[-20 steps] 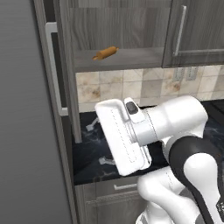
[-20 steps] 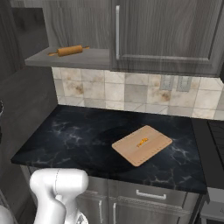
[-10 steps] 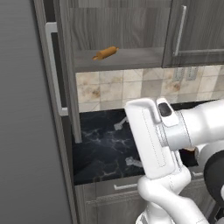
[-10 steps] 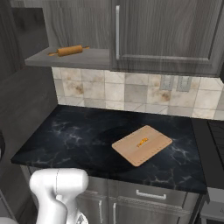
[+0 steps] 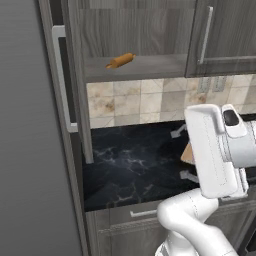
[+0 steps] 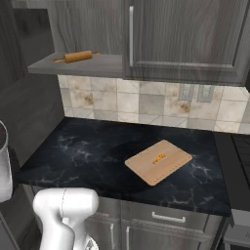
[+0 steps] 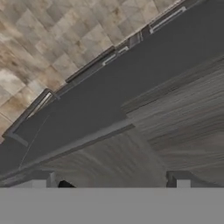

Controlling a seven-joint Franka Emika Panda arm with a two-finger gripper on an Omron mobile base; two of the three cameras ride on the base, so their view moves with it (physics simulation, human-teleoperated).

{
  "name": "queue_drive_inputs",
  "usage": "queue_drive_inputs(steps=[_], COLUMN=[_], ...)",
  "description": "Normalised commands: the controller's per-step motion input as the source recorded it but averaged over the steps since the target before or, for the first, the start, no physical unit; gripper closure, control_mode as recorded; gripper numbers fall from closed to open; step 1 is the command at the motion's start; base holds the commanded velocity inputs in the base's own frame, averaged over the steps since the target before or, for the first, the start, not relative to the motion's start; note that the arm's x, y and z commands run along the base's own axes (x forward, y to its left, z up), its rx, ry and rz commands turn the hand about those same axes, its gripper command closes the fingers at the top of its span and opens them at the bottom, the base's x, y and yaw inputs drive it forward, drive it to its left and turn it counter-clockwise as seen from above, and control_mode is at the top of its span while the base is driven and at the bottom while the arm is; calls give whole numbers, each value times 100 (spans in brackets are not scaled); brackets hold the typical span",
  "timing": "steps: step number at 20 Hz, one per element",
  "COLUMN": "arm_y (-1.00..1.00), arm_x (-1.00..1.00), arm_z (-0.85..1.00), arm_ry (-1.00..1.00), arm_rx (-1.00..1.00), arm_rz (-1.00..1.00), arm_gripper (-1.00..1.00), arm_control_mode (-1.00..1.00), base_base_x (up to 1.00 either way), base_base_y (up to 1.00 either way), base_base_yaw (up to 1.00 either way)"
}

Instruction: Open the cabinet, retrieve the rolling pin, and place it next to the meat on the cutting board to prepare for tenderizing.

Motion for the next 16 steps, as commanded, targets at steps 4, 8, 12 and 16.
queue_drive_inputs(steps=[4,8,12,16], arm_y=[-61,-66,-66,-50], arm_x=[5,0,1,0], arm_z=[0,1,6,2], arm_ry=[1,0,0,-1], arm_rx=[0,0,0,4], arm_rz=[-22,-22,-22,-18], arm_gripper=[-100,-100,-100,-100], arm_control_mode=[-100,-100,-100,-100], base_base_x=[0,0,0,0], base_base_y=[0,0,0,0], base_base_yaw=[0,0,0,0])
